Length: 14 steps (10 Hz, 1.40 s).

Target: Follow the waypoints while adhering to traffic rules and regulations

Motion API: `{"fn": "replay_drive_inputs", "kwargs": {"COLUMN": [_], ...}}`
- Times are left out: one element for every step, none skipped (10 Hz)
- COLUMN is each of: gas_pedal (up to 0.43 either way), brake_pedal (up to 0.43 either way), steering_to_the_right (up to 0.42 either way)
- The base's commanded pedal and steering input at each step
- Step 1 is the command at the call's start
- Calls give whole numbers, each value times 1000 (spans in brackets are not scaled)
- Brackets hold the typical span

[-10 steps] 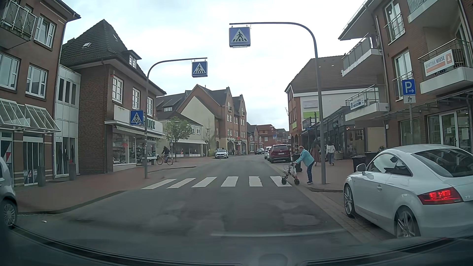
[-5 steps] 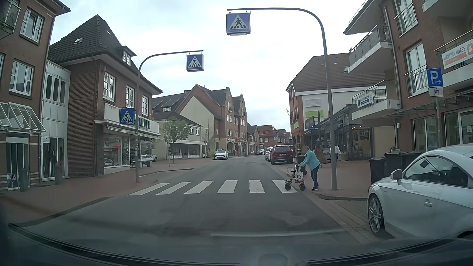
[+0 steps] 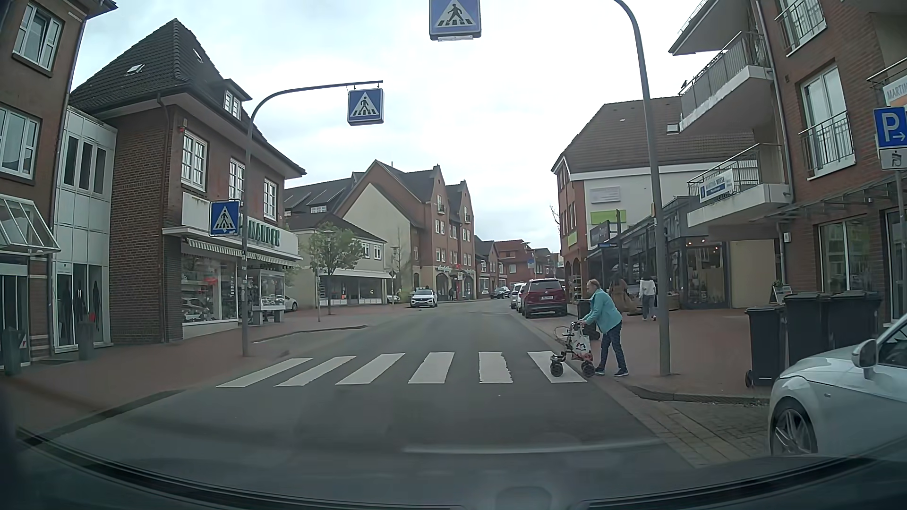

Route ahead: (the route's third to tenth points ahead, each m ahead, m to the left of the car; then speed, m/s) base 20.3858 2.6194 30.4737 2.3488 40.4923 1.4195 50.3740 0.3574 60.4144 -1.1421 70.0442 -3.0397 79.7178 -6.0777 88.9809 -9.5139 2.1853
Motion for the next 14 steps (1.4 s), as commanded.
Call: {"fn": "replay_drive_inputs", "kwargs": {"gas_pedal": [0,0,0,0,0,0,0,0,0,0,0,0,0,0], "brake_pedal": [177,183,183,177,183,183,189,189,201,195,201,207,201,207], "steering_to_the_right": [-8,-8,-8,-7,-7,-7,-7,-7,-7,-7,-7,-7,-6,-6]}}
